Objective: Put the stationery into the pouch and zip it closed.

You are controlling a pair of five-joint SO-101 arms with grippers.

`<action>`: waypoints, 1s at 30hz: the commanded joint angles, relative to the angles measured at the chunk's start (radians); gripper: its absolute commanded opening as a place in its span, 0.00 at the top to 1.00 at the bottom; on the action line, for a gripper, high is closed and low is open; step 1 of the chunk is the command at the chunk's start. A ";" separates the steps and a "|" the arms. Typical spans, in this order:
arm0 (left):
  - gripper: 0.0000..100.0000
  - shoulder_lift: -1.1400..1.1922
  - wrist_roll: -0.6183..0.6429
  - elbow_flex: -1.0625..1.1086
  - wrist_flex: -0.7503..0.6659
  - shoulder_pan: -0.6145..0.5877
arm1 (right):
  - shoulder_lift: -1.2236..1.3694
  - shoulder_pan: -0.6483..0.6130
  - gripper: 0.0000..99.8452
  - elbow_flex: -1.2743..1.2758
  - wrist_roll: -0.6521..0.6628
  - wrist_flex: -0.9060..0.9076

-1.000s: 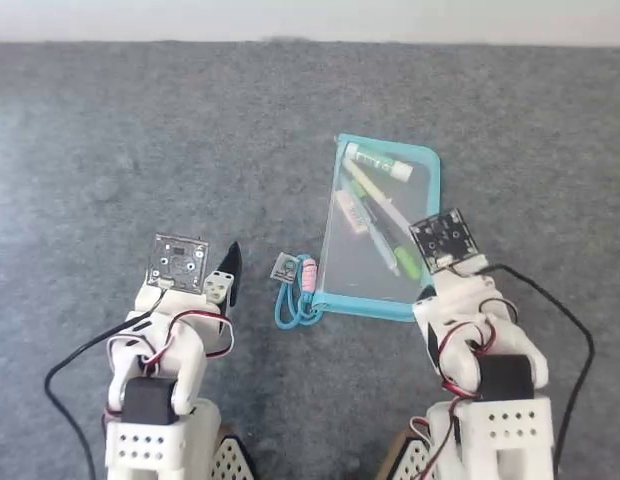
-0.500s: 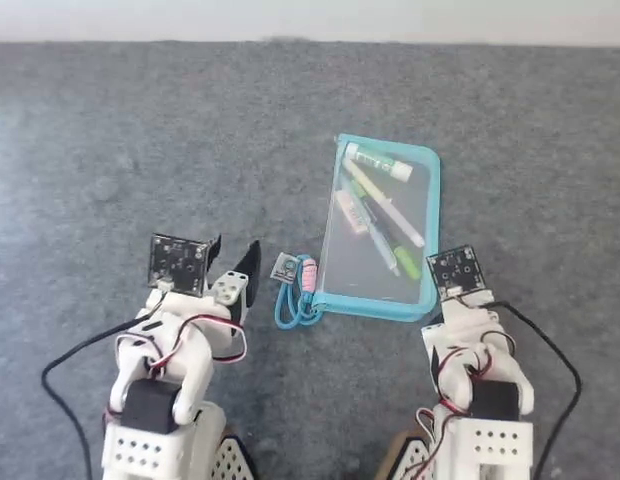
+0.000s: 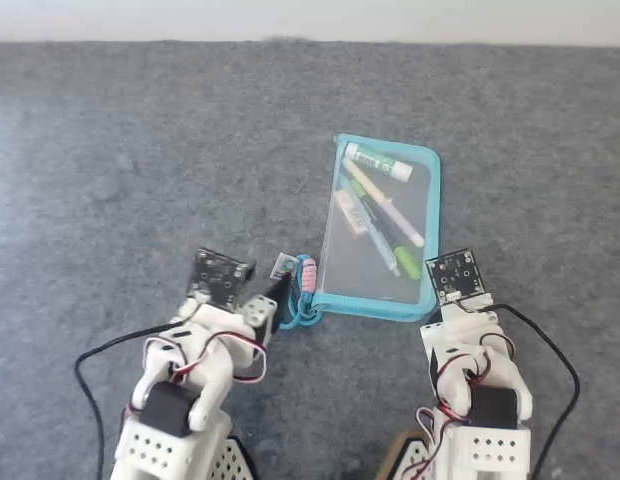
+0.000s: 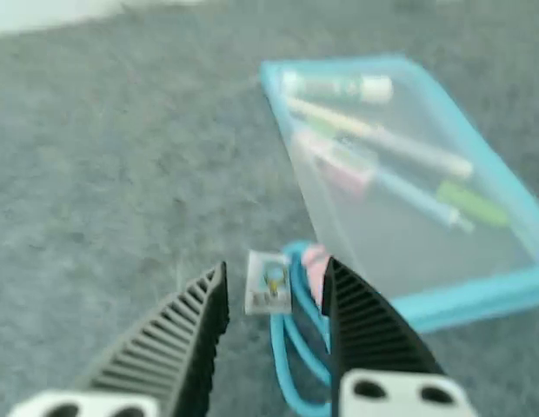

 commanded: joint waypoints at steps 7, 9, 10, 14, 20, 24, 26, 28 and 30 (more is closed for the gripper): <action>0.83 -0.002 0.006 0.008 0.173 0.020 | -0.010 0.012 0.95 0.021 -0.006 0.013; 0.83 -0.002 0.006 0.008 0.258 0.021 | -0.010 0.012 0.95 0.021 -0.006 0.013; 0.83 -0.003 0.011 0.008 0.285 0.021 | -0.010 0.012 0.95 0.021 -0.006 0.013; 0.83 -0.002 0.011 0.008 0.278 0.023 | -0.010 0.010 0.95 0.021 -0.006 0.013; 0.83 -0.002 0.011 0.008 0.278 0.021 | -0.010 0.010 0.95 0.021 -0.006 0.013; 0.83 -0.002 0.011 0.008 0.278 0.021 | -0.010 0.007 0.95 0.021 -0.006 0.008; 0.83 -0.002 0.011 0.008 0.278 0.021 | -0.010 0.005 0.95 0.021 -0.006 0.008; 0.83 -0.002 0.011 0.008 0.278 0.021 | -0.010 0.005 0.95 0.021 -0.006 0.007; 0.83 -0.002 0.011 0.008 0.278 0.021 | -0.010 0.005 0.95 0.021 -0.006 0.007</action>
